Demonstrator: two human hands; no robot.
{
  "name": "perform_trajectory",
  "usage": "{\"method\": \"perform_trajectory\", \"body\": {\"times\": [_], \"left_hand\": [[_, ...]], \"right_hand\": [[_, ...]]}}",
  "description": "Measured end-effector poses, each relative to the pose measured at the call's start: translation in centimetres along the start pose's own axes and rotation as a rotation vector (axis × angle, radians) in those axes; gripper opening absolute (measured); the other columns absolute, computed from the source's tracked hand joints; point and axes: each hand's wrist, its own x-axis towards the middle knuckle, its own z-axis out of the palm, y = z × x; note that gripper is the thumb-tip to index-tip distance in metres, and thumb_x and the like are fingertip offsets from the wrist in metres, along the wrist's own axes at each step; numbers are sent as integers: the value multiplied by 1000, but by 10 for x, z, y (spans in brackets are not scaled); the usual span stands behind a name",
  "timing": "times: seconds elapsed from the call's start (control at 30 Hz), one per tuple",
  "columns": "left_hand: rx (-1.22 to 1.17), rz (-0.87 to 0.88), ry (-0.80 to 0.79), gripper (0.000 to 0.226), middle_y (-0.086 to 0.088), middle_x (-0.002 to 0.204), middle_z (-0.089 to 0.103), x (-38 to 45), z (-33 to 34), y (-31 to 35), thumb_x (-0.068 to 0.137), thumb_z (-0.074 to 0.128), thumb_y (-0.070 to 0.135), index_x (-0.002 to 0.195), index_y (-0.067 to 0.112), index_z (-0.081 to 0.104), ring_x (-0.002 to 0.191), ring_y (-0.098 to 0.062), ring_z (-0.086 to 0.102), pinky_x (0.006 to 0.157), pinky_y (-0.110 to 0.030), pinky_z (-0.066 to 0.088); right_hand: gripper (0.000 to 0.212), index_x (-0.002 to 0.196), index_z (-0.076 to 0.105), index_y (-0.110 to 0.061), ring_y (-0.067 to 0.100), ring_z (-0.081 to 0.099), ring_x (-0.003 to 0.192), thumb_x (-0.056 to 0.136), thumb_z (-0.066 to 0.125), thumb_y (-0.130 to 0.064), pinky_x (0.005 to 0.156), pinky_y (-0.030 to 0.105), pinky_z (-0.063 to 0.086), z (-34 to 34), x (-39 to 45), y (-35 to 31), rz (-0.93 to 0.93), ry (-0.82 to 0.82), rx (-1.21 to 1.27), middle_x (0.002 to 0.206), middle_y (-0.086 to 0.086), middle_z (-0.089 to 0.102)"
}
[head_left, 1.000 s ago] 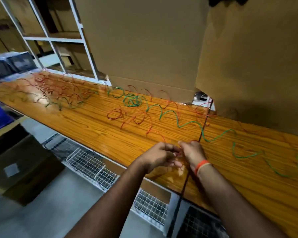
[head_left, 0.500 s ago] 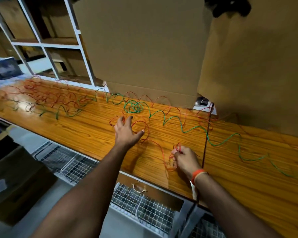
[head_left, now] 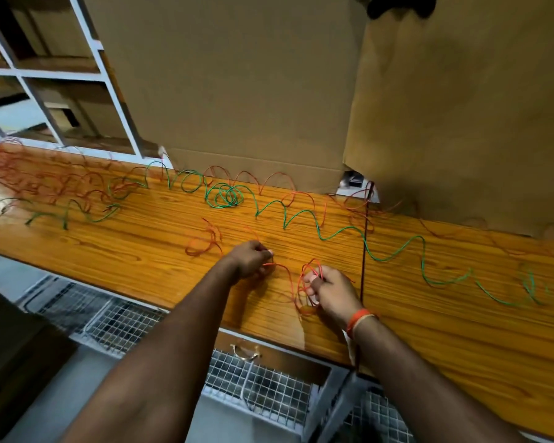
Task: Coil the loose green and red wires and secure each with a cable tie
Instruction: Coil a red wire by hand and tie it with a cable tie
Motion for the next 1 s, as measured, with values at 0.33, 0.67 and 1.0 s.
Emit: {"method": "perform_trajectory", "body": {"times": [0.33, 0.67, 1.0], "left_hand": [[-424, -62, -246, 15, -6, 92, 56, -111, 117, -6, 108, 50, 31, 107, 16, 53, 72, -15, 56, 60, -26, 43], [-291, 46, -379, 68, -6, 163, 36, -226, 222, 4, 99, 57, 55, 156, 23, 37, 146, -24, 39, 118, -48, 37], [418, 316, -61, 30, -1, 117, 70, -298, 287, 55, 105, 53, 39, 127, 20, 62, 101, -20, 70, 88, -44, 59]], "right_hand": [[51, 84, 68, -5, 16, 53, 49, 110, 40, -39, 53, 28, 41, -78, -62, 19, 70, -34, -31, 56, 4, 62], [40, 98, 65, -5, 19, 56, 52, 111, 32, -23, 52, 27, 45, -198, -138, 51, 68, -427, -267, 67, 15, 65], [37, 70, 70, -18, 19, 62, 67, 90, 40, -27, 66, 39, 49, -297, -239, 79, -365, -398, -328, 70, 0, 68]]}}
